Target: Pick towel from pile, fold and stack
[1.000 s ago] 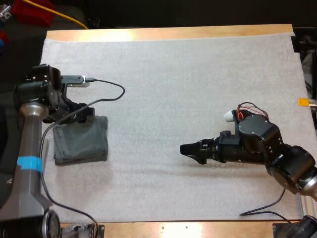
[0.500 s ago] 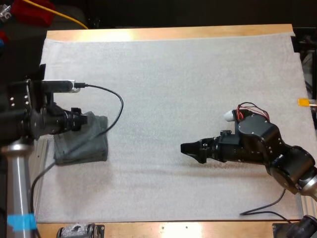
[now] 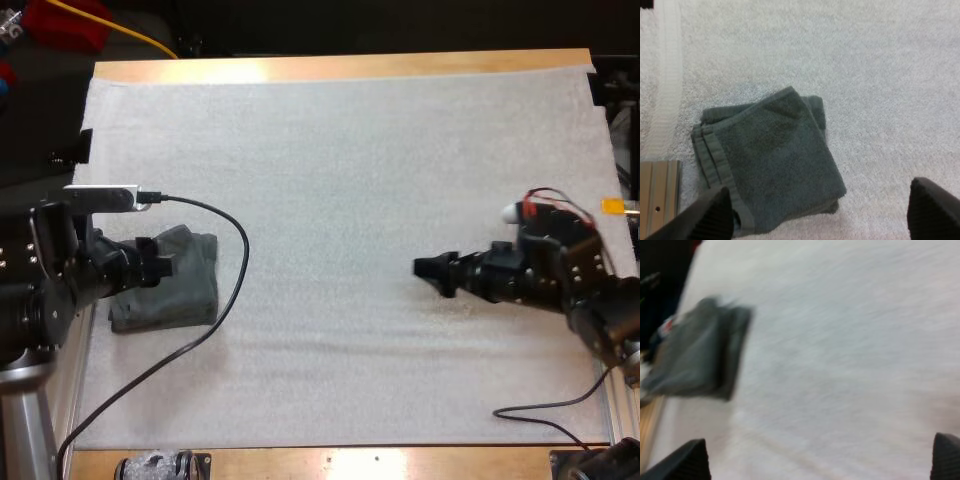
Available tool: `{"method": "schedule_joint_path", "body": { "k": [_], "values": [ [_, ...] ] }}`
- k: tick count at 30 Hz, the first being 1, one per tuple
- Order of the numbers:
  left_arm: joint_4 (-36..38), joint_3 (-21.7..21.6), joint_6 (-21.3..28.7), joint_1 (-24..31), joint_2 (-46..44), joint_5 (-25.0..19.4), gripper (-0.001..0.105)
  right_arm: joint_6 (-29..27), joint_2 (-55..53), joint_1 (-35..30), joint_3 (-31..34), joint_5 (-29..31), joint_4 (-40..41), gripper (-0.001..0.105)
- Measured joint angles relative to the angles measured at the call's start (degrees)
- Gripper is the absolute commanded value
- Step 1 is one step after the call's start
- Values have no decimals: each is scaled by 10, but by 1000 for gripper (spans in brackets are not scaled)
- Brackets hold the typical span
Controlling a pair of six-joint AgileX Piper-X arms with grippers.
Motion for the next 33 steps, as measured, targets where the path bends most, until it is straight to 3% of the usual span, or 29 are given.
{"method": "schedule_joint_path", "body": {
  "k": [6, 11, 18, 20, 25, 33],
  "values": [
    [2, 0, -1, -1, -18, 1, 68, -59, 0, -89, 0, 0, 59, 85],
    [6, 0, -1, -34, -20, 3, 68, -102, -7, -164, 0, 3, 98, 85],
    [18, 0, 3, -59, -20, -7, 68, -118, -45, -265, 0, 24, 127, 85],
    [18, 0, 3, -59, -25, -17, 68, -121, -58, -277, 0, 37, 128, 85],
    [1, 3, 7, -59, -64, -21, 68, -190, -120, -279, 0, 70, 166, 85],
    [-29, 3, 7, -59, -114, -21, 68, -200, -204, -279, 0, 121, 189, 85]
  ]
}}
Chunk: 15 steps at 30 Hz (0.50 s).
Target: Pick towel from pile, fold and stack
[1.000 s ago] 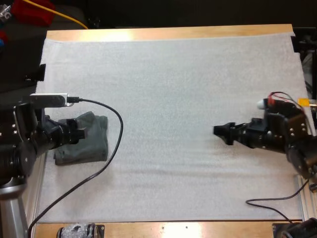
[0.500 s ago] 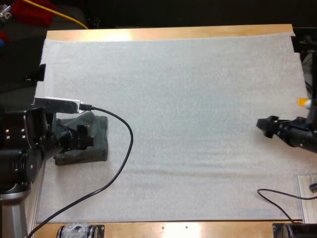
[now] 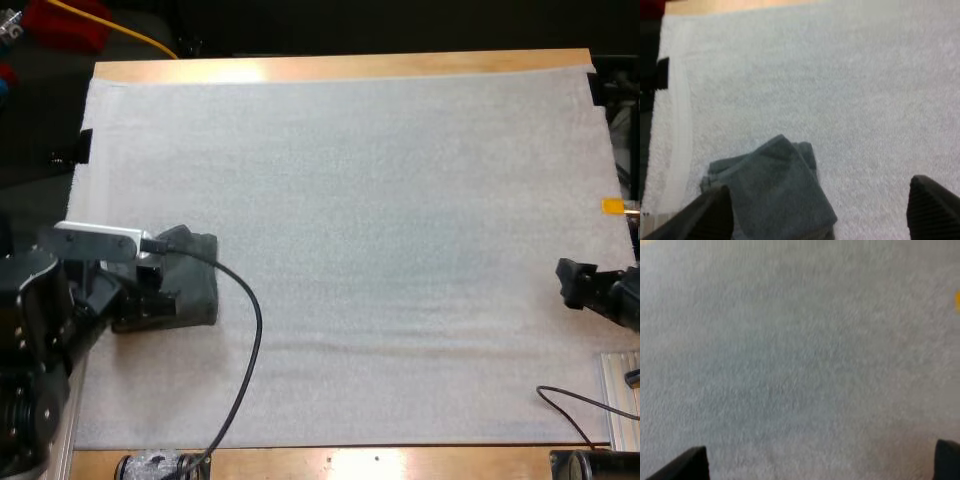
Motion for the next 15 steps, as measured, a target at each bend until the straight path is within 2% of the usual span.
{"method": "schedule_joint_path", "body": {
  "k": [15],
  "values": [
    [0, 0, 22, -43, -132, 0, 68, -12, -183, 0, 0, 1, 4, 85]
  ]
}}
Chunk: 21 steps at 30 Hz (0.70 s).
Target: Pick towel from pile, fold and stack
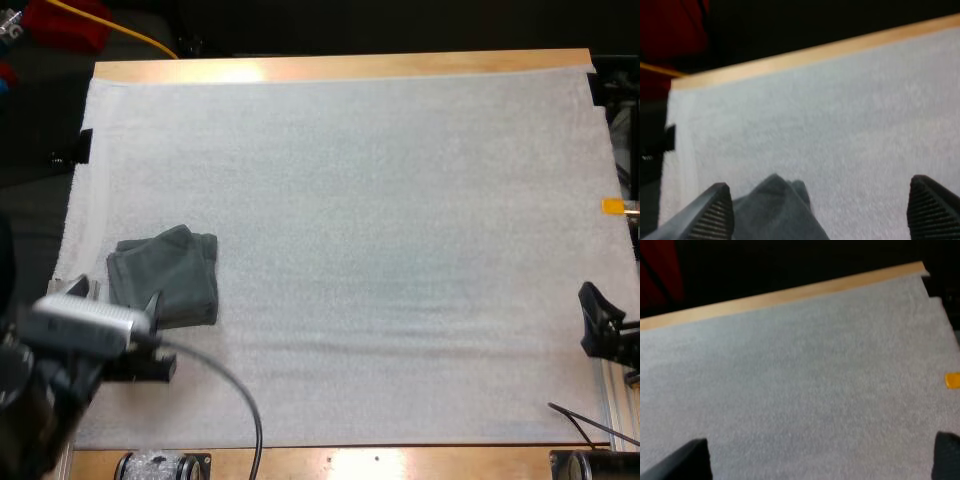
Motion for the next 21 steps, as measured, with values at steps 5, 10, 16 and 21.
{"method": "schedule_joint_path", "body": {
  "k": [5, 10, 16, 21],
  "values": [
    [2, 0, 0, 0, -56, -2, 68, 0, -43, 0, 0, 0, 17, 85],
    [27, -1, 0, 0, -110, -3, 68, 0, -73, 0, 0, 0, 61, 85],
    [71, -1, 0, 0, -179, -3, 68, 0, -107, 0, 0, 0, 92, 85],
    [96, -2, 0, 0, -237, -3, 68, 0, -139, 0, 0, 0, 100, 85]
  ]
}}
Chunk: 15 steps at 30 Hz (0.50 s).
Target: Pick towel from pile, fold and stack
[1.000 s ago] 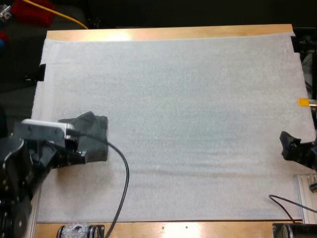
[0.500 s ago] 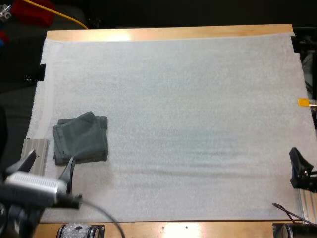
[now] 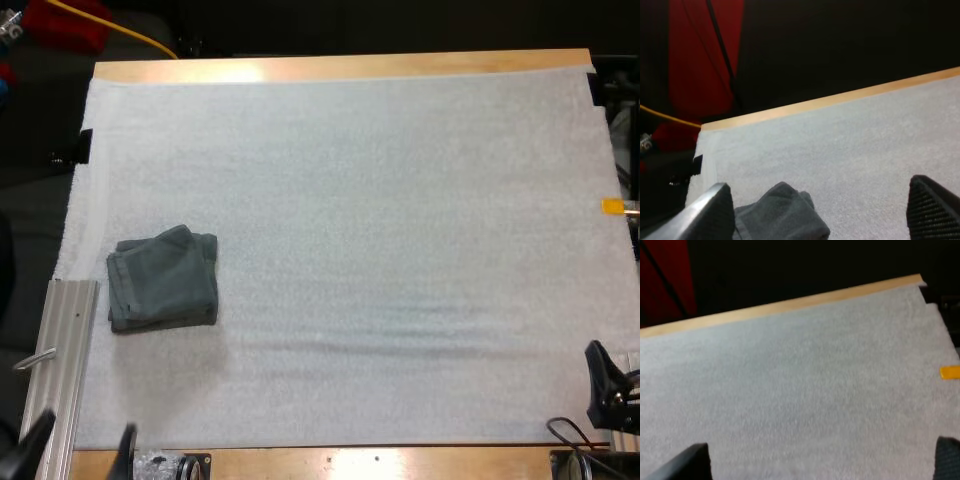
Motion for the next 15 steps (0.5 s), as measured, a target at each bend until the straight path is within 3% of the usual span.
{"method": "schedule_joint_path", "body": {
  "k": [7, 15],
  "values": [
    [50, -1, 0, 0, -61, 0, 68, 10, -50, 0, 0, 0, 18, 85],
    [58, -1, 0, 0, -67, 0, 68, 23, -58, 0, 0, 0, 50, 85]
  ]
}}
